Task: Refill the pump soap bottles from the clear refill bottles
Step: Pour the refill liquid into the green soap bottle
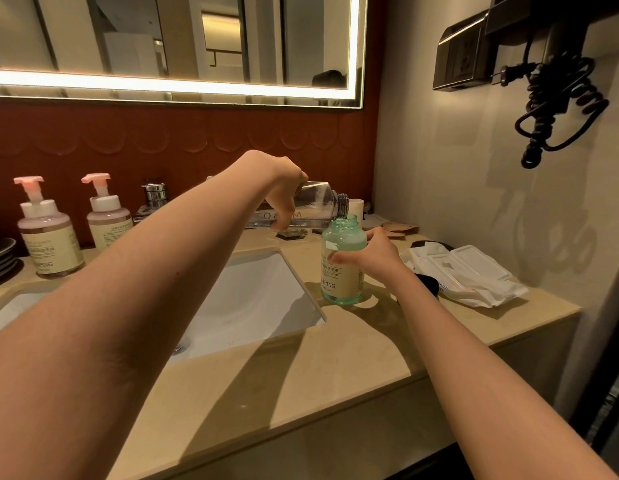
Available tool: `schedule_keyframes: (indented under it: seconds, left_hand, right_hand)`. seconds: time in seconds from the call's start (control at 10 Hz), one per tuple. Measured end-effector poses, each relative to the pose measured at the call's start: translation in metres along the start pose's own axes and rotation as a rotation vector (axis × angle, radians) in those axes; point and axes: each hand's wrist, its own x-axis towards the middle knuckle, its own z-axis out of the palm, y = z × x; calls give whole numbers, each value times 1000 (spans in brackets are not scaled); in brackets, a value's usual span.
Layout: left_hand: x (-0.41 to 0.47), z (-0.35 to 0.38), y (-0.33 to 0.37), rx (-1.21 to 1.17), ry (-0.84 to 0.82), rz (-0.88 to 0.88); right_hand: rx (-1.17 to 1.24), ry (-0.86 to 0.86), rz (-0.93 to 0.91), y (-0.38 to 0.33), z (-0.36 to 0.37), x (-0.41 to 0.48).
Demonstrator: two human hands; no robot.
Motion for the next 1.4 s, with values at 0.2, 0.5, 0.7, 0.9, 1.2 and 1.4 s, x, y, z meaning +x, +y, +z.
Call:
schedule_keyframes:
  seconds: [0.2, 0.5, 0.7, 0.9, 1.2, 1.4]
  left_hand:
    - [1, 1, 0, 4, -6, -3]
    - [1, 1, -1, -3, -1, -6]
    - [3, 2, -1, -3, -4, -3]
    - [2, 2, -1, -14, -10, -3]
    - [0, 2, -1, -5, -1, 0]
    - [0, 1, -2, -16, -5, 6]
  right_hand:
    - [-2, 3, -3, 0, 0, 1]
    - [-2, 3, -4, 1, 0, 1]
    - [-2, 6, 3, 1, 1, 3]
    - [-4, 8, 6, 1, 1, 3]
    - [-7, 9, -1, 1, 1, 2]
    - [-7, 4, 5, 1, 1, 2]
